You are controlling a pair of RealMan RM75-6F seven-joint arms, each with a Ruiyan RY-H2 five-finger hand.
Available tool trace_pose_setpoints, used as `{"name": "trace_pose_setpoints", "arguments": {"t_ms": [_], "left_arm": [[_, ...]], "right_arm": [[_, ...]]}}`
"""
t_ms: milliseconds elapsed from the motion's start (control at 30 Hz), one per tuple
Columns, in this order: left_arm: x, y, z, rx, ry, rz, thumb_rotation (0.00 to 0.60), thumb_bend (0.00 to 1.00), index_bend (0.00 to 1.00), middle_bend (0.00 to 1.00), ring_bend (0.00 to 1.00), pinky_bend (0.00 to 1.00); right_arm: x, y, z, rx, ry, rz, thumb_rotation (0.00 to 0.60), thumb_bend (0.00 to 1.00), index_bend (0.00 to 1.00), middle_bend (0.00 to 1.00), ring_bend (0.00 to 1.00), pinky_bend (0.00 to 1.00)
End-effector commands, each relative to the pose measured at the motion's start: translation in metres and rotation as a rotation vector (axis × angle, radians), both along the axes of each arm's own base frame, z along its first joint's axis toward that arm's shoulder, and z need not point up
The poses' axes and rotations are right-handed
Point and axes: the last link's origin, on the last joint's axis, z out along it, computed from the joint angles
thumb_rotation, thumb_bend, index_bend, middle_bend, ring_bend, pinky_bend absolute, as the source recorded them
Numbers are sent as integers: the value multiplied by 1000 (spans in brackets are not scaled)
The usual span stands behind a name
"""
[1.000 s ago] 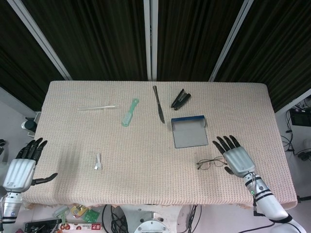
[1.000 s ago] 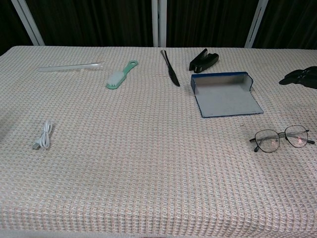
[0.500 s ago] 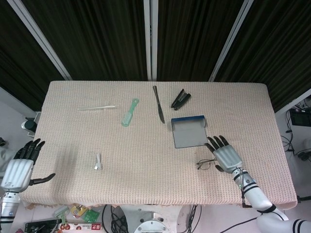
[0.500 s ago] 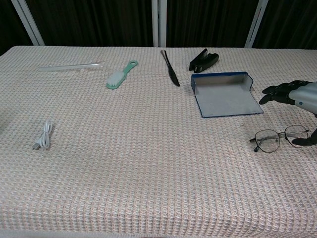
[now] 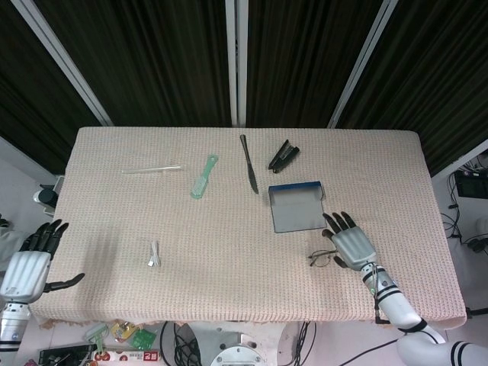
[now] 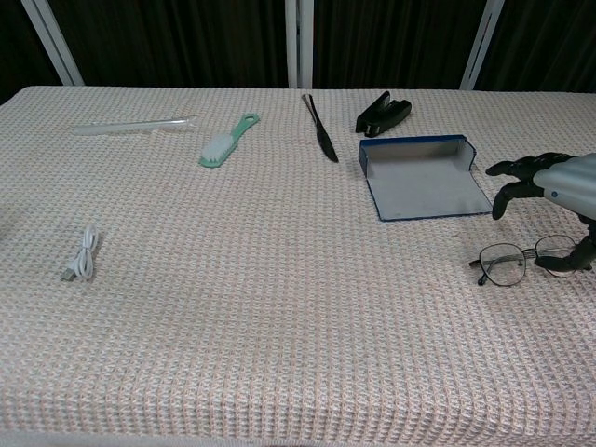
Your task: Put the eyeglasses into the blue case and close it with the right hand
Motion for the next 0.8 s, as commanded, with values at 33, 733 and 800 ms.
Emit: {"name": "trace_pose_setpoints", "arguments": {"t_ms": [33,733,800], "left_arm": [[0,0,1,0,4,2,409,94,48,51,44,184],[0,0,1,-9,14,12,408,95,48,51,44,184],[-1,0,1,-10,15,16,410,95,48,51,44,184]], "right_arm": [[0,-1,-1,0,-4,3,600,178,360,0,0,0],[-1,-1,-7,15,-9,-3,600,318,532,0,0,0],[-2,-1,-7,14,-6,-2,600,340,549,0,0,0]]}}
